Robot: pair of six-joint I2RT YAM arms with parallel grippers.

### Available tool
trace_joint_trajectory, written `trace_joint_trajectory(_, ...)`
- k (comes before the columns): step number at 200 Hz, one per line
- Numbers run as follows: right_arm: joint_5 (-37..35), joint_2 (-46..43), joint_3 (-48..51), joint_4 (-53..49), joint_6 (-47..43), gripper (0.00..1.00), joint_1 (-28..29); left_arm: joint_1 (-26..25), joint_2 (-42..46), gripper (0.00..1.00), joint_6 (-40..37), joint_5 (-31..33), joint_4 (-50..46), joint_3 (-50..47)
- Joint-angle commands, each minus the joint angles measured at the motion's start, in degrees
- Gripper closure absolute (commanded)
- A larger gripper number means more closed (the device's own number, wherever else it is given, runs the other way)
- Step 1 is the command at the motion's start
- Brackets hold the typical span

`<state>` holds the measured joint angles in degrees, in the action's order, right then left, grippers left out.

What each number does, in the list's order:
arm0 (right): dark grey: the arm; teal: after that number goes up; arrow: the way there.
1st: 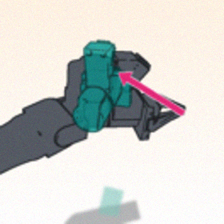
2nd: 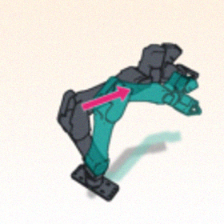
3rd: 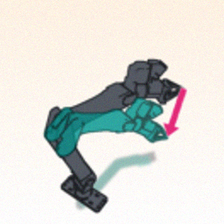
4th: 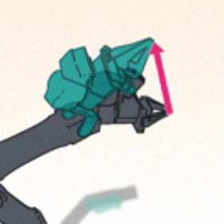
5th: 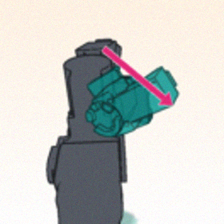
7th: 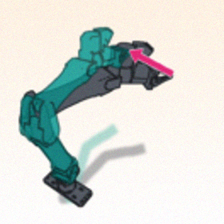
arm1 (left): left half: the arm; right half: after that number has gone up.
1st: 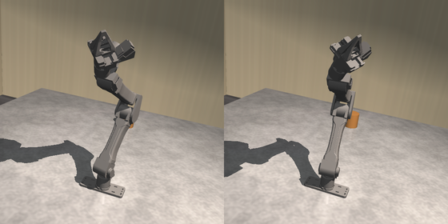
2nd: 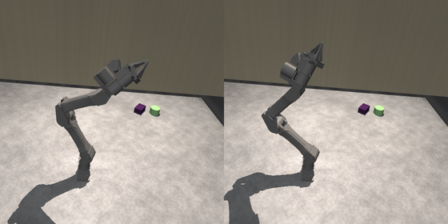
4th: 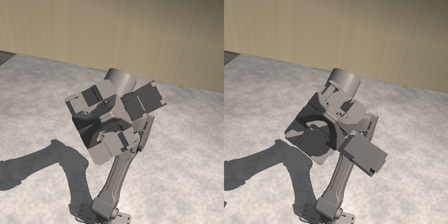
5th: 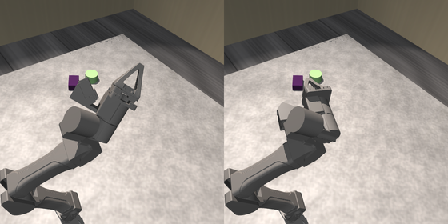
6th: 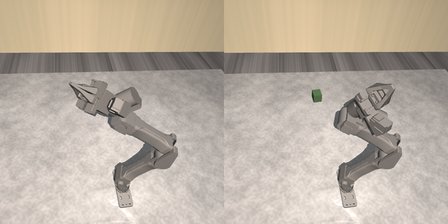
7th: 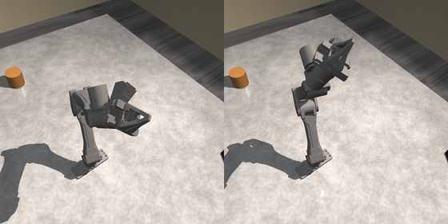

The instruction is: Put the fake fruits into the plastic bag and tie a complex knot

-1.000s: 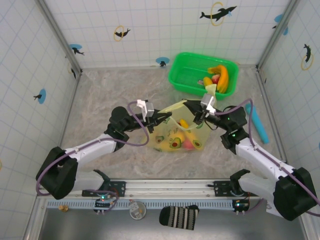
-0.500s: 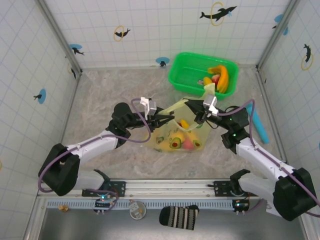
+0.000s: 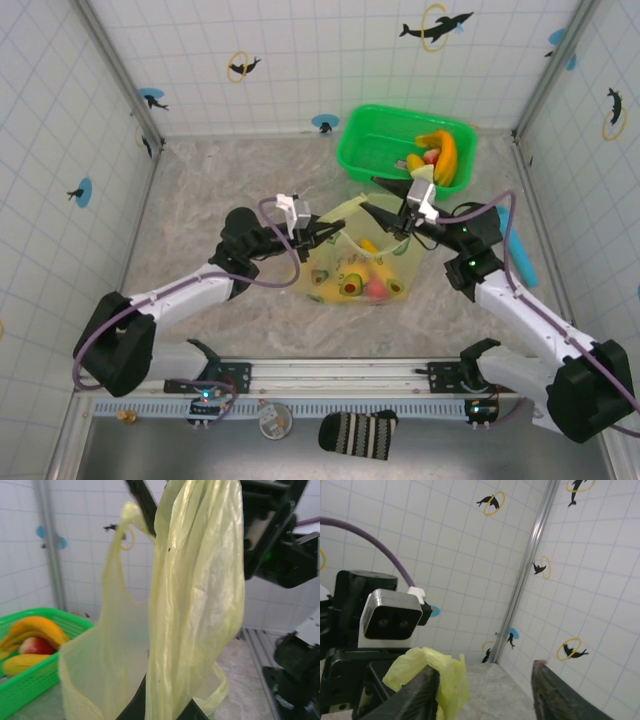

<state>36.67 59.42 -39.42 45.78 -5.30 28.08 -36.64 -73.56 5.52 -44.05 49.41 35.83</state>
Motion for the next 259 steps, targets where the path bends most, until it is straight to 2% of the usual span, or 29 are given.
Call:
trace_joint_trajectory(1, 1.31, -3.79, -5.56, -5.25, 0.17, 0.43, -0.04, 0.49, 2.70, 1.00, -2.36, 11.06, 4.93, -4.08)
trace_joint_trajectory(13, 2.71, -5.37, -6.66, -7.07, 0.93, 0.40, 0.01, 0.61, 2.98, 1.00, -2.20, 13.73, 6.07, -5.30)
trace_joint_trajectory(30, 2.96, -8.08, -6.30, -8.70, 1.42, 0.37, -0.04, 0.78, 2.98, 1.00, -0.52, 11.92, 8.01, -5.96)
trace_joint_trajectory(54, -2.53, -12.96, -3.92, -13.06, -1.73, 0.31, -0.68, 0.80, 4.38, 1.00, -0.41, 10.93, 9.94, -7.36)
trace_joint_trajectory(73, -8.25, -16.46, -1.03, -15.02, -3.55, 0.21, -2.79, 1.52, 5.86, 1.00, -1.69, 8.99, 11.03, -8.91)
trace_joint_trajectory(93, -9.19, -17.40, 0.76, -15.92, -2.74, 0.17, -6.85, 3.05, 6.32, 1.00, -0.38, 6.97, 13.11, -9.54)
trace_joint_trajectory(123, -8.29, -16.93, 4.51, -11.91, 3.50, 0.15, -13.12, 5.12, 6.06, 1.00, 1.44, 4.60, 16.14, -9.82)
trace_joint_trajectory(146, -7.73, -16.34, 7.97, -7.00, 6.00, 0.12, -15.28, 6.82, 5.97, 1.00, 1.46, 3.02, 16.15, -9.73)
trace_joint_trajectory(192, 4.03, -7.88, 10.67, 8.52, 15.74, 0.12, -19.15, 11.70, 2.57, 1.00, 6.39, -4.52, 20.32, -6.63)
trace_joint_trajectory(207, 9.94, -3.17, 9.60, 14.02, 19.39, 0.07, -20.87, 11.70, 1.60, 1.00, 6.75, -7.32, 19.71, -5.16)
trace_joint_trajectory(236, 21.58, 6.91, 4.00, 16.62, 23.44, 0.01, -21.24, 11.72, 0.60, 1.00, 9.24, -10.89, 21.95, -5.14)
trace_joint_trajectory(259, 24.67, 11.59, 1.36, 18.64, 23.98, 0.01, -22.09, 11.70, 0.61, 1.00, 9.42, -12.23, 22.86, -6.07)
